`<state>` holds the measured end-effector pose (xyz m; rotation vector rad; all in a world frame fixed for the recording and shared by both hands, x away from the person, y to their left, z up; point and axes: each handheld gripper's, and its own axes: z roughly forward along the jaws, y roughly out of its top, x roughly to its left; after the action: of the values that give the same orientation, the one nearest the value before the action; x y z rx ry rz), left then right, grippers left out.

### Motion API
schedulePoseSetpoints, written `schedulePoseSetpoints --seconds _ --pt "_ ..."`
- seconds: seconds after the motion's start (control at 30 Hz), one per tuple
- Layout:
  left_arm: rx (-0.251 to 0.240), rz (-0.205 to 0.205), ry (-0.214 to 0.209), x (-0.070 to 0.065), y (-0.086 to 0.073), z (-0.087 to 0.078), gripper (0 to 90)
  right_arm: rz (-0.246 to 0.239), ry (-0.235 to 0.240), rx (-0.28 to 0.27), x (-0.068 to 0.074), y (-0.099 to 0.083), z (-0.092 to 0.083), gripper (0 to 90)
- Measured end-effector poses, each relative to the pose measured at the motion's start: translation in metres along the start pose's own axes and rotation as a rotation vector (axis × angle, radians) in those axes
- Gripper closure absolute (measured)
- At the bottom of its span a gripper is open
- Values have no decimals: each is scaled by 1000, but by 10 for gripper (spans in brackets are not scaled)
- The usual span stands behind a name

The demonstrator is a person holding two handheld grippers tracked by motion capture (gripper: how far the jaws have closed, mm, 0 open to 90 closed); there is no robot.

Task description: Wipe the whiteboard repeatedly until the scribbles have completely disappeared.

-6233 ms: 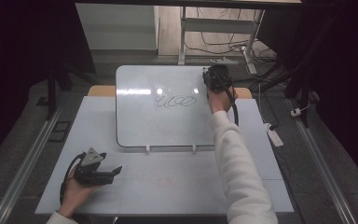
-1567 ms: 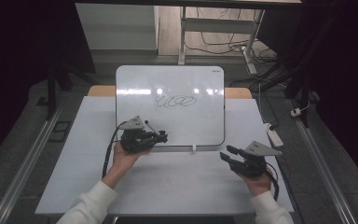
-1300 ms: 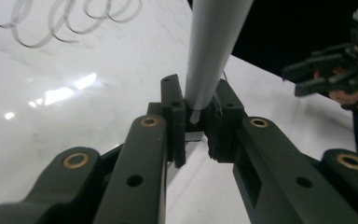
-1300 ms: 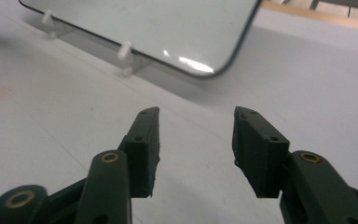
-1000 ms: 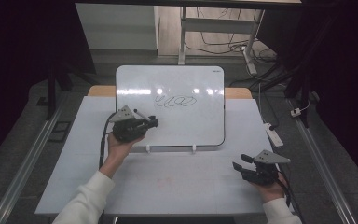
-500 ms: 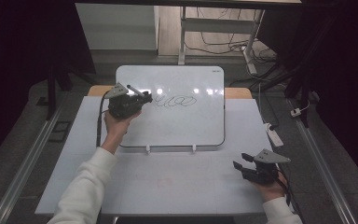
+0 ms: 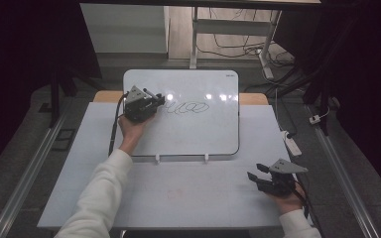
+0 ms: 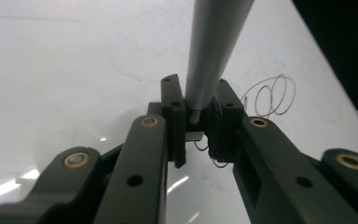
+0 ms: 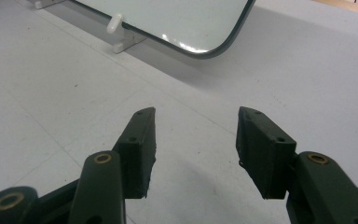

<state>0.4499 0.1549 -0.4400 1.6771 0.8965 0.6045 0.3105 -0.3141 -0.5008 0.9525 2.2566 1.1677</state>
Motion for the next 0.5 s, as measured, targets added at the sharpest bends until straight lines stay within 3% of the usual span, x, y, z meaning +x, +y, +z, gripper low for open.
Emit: schedulePoseSetpoints --seconds 0.27,0.37,0.43,0.5 --pt "-12 12 -29 -11 -3 16 776 -2 7 7 1 0 2 471" --pt "-23 28 8 -9 0 13 777 -3 4 12 1 -1 2 470" --pt "-41 -17 45 1 1 7 776 -1 1 10 0 -1 2 470" --pt "-44 -29 45 5 1 5 777 6 -1 7 0 -1 1 470"
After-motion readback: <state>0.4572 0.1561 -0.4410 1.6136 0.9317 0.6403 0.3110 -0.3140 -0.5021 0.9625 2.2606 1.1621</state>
